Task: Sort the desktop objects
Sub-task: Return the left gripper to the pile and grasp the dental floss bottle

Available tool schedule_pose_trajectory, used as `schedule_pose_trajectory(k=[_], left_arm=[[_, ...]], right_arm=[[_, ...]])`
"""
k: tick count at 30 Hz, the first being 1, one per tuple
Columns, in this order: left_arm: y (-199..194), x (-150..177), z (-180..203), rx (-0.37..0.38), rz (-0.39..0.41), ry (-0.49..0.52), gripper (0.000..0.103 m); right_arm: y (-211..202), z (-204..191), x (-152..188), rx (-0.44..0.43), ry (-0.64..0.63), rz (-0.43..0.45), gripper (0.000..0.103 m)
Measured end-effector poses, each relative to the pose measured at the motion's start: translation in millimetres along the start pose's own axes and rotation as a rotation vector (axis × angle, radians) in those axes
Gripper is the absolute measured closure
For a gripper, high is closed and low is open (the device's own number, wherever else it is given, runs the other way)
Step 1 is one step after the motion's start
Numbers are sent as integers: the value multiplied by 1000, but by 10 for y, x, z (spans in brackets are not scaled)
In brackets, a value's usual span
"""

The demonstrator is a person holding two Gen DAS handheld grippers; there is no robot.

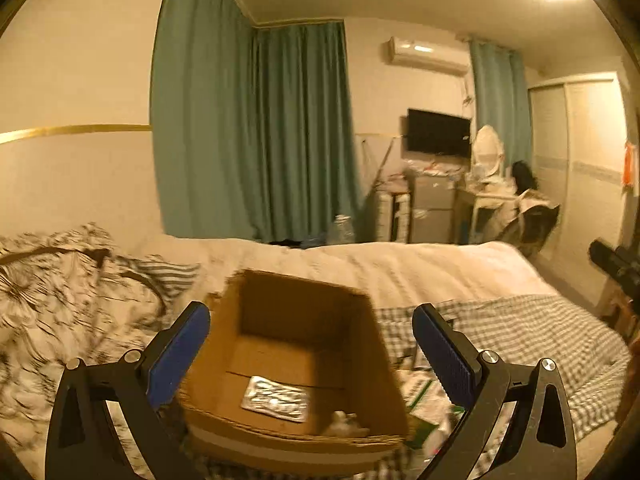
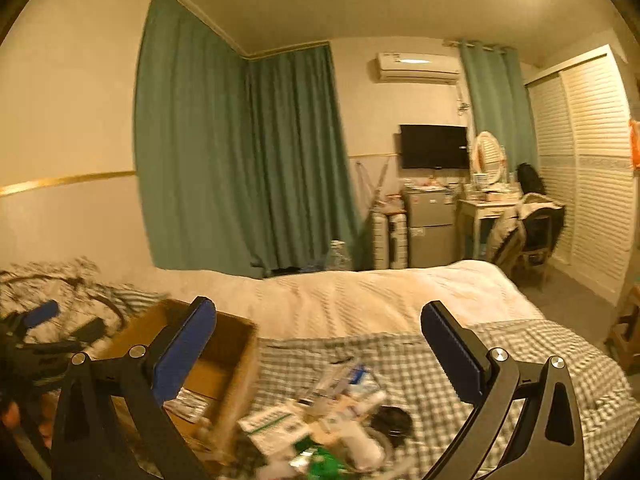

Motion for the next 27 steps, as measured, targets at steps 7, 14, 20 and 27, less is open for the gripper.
schedule_pose_trajectory(k=[7, 14, 20, 27], left_arm=[[138, 189, 277, 37, -31, 47, 0], [365, 526, 462, 93, -143, 42, 0], [486, 907, 821, 246, -252, 56, 0], [625, 1371, 1068, 271, -350, 67, 0]], right_arm=[[211, 311, 342, 20, 0, -97, 0], [542, 463, 743, 45, 7, -223, 0], [734, 442, 1021, 50, -40, -314, 0], [944, 365, 1399, -16, -40, -437, 0]])
Point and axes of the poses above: each gripper's, at about its wrist camera, not at the fingertips, and y roughly the way its jaws point, z to its right, x to its underside, the point moved 10 cm from there along y, roughly the way its jaws point, and after that the axes turned 14 degrees about x, right-handed, at the moved point
